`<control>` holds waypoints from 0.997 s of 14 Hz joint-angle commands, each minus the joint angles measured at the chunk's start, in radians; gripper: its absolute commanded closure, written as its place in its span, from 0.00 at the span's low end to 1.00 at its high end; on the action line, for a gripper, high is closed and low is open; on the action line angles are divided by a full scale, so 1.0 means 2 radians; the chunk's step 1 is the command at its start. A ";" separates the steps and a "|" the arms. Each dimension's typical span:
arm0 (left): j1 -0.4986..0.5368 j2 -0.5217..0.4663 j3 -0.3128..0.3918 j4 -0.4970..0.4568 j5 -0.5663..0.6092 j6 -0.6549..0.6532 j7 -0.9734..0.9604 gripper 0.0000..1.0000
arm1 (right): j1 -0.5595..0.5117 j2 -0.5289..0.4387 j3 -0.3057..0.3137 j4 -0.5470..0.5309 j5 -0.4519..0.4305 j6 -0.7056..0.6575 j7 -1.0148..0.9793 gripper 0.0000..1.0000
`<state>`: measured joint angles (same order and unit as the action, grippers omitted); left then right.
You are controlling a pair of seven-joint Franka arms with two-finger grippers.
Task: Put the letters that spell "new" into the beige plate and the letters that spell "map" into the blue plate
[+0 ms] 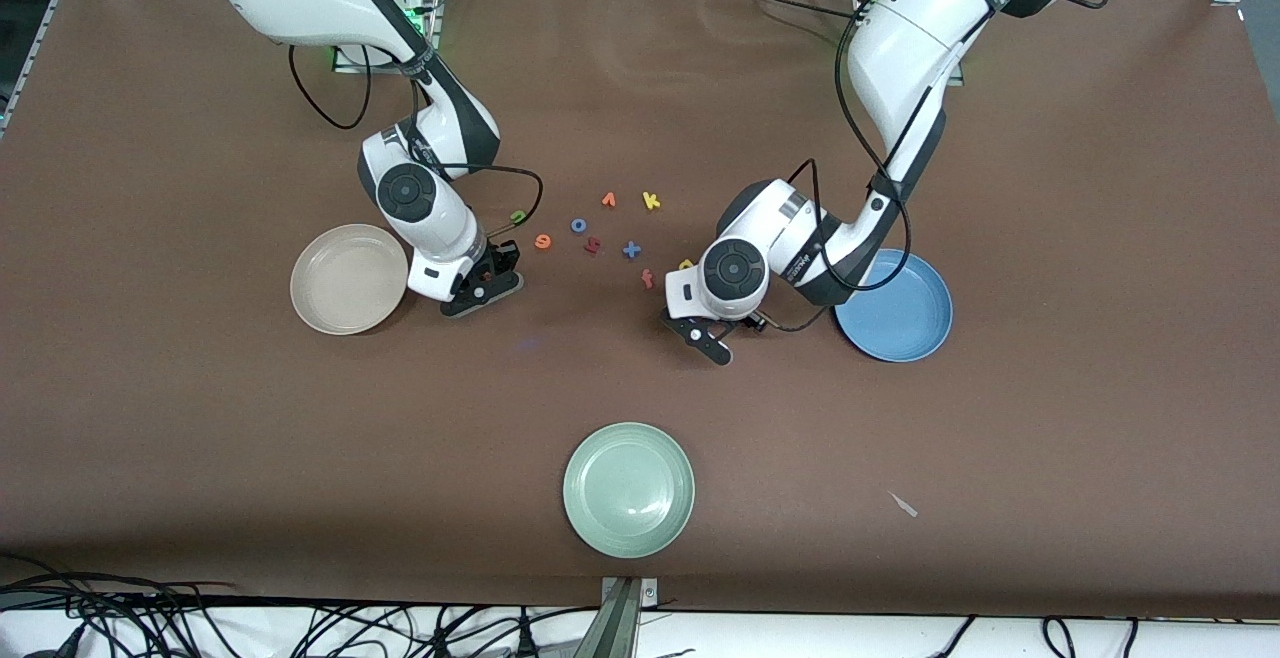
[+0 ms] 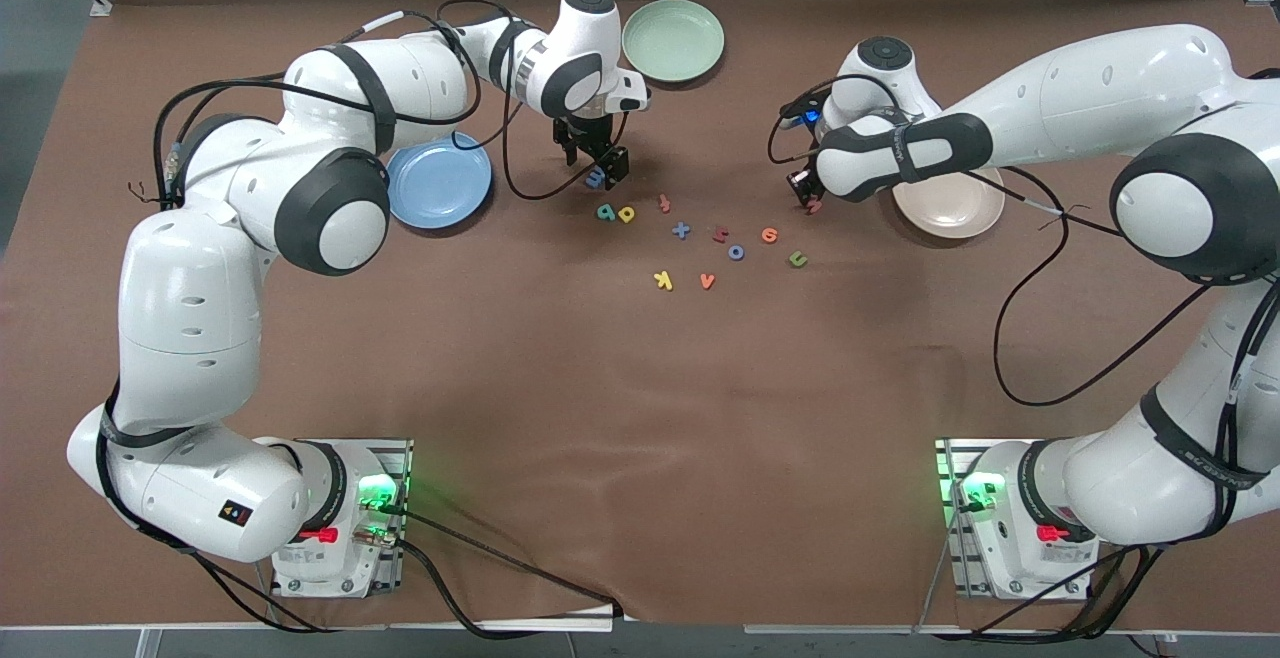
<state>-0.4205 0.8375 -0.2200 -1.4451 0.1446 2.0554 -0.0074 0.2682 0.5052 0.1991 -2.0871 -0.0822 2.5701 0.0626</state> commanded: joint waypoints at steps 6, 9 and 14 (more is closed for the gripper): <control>-0.007 0.012 0.006 -0.003 0.019 0.030 -0.003 0.29 | -0.007 -0.063 -0.093 0.030 -0.004 -0.163 -0.149 1.00; -0.006 0.011 0.006 -0.001 0.019 0.030 -0.002 0.80 | -0.007 -0.082 -0.129 0.004 -0.004 -0.158 -0.195 1.00; 0.010 -0.021 0.008 0.004 0.019 -0.020 0.004 1.00 | -0.007 -0.086 -0.152 -0.051 0.001 -0.089 -0.205 0.06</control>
<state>-0.4158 0.8478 -0.2061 -1.4335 0.1556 2.0846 -0.0073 0.2496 0.3702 -0.1033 -2.1334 -0.0824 2.3557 -0.3490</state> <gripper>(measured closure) 0.736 0.731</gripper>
